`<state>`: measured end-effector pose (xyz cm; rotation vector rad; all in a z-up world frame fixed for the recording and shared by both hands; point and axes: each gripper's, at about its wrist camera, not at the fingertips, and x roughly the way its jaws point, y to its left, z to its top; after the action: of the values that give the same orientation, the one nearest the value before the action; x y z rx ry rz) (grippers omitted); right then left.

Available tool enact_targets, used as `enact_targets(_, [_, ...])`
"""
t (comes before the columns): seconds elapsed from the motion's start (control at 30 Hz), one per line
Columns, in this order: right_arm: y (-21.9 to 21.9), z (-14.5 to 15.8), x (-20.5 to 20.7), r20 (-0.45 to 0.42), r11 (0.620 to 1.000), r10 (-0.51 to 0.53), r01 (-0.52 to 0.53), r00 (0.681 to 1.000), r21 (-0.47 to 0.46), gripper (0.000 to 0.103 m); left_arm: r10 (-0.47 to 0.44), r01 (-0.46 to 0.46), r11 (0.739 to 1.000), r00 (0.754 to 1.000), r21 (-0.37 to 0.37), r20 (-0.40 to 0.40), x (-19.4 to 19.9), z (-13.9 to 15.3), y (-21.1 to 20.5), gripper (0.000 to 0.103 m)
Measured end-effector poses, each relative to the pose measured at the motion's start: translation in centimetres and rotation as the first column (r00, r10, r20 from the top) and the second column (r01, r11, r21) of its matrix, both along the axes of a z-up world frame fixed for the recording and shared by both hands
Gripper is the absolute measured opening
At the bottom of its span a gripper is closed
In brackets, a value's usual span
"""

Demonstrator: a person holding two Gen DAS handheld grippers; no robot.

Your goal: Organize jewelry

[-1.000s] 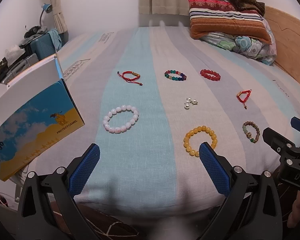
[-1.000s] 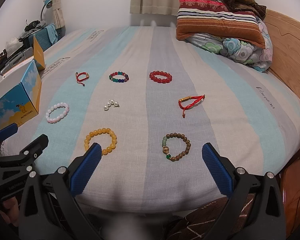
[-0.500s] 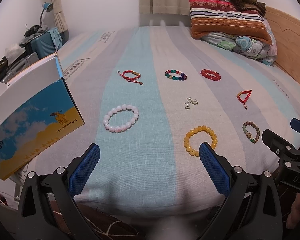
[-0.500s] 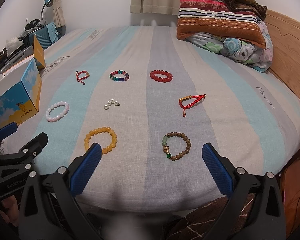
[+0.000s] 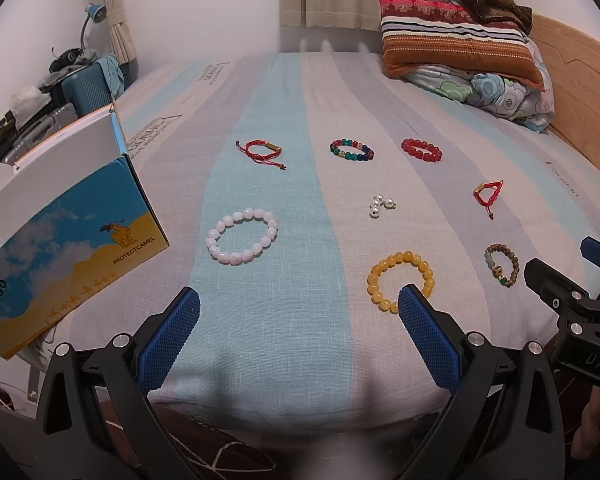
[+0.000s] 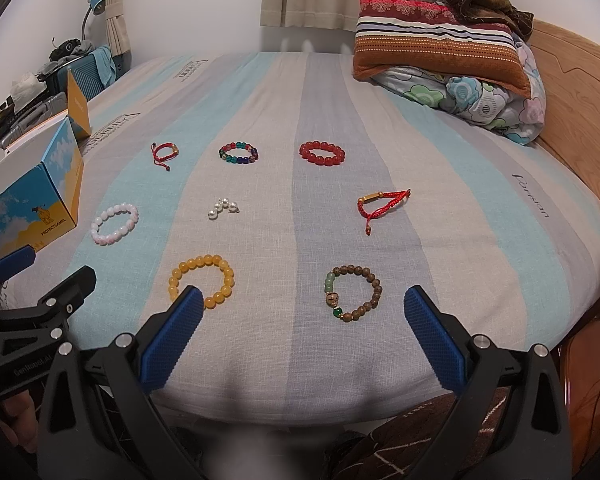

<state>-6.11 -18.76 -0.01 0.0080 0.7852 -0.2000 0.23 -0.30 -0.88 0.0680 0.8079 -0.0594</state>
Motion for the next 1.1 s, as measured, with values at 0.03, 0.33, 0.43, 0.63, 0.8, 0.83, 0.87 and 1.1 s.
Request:
enact_targets(0.03, [0.0,0.0,0.0,0.0,1.0,-0.001,0.001,1.0,-0.001,0.096,0.0,0.0,1.0,1.0,0.0,0.0,0.0,0.0,0.0,0.097])
enact_targets(0.33, [0.0,-0.1,0.0,0.0,1.0,0.0,0.0,1.0,-0.002,0.096,0.0,0.0,1.0,1.0,0.002,-0.001,0.0,0.0,0.0,0.097])
enact_targets(0.43, [0.0,0.0,0.0,0.0,1.0,0.0,0.0,1.0,-0.001,0.096,0.0,0.0,1.0,1.0,0.001,0.0,0.0,0.0,0.0,0.097])
enact_targets(0.63, [0.0,0.0,0.0,0.0,1.0,0.0,0.0,1.0,-0.001,0.096,0.0,0.0,1.0,1.0,0.001,-0.001,0.0,0.0,-0.1,0.097])
enact_targets(0.8, [0.0,0.0,0.0,-0.002,1.0,0.0,0.0,1.0,-0.009,0.096,-0.001,0.001,1.0,1.0,0.0,-0.006,0.0,-0.1,-0.2,0.097])
enact_targets(0.83, [0.0,0.0,0.0,0.0,1.0,0.0,0.0,1.0,-0.011,0.096,-0.002,0.002,1.0,1.0,0.0,-0.007,0.1,-0.1,-0.2,0.097])
enact_targets(0.87, [-0.1,0.1,0.1,0.002,1.0,-0.003,0.003,1.0,-0.015,0.096,-0.004,0.004,1.0,1.0,0.0,-0.008,0.1,-0.1,-0.2,0.097])
enact_targets(1.1, [-1.0,2.1,0.5,0.039,0.998,-0.015,0.017,0.999,-0.062,0.096,-0.006,0.005,0.999,0.999,-0.035,-0.034,1.1,0.1,-0.3,0.097])
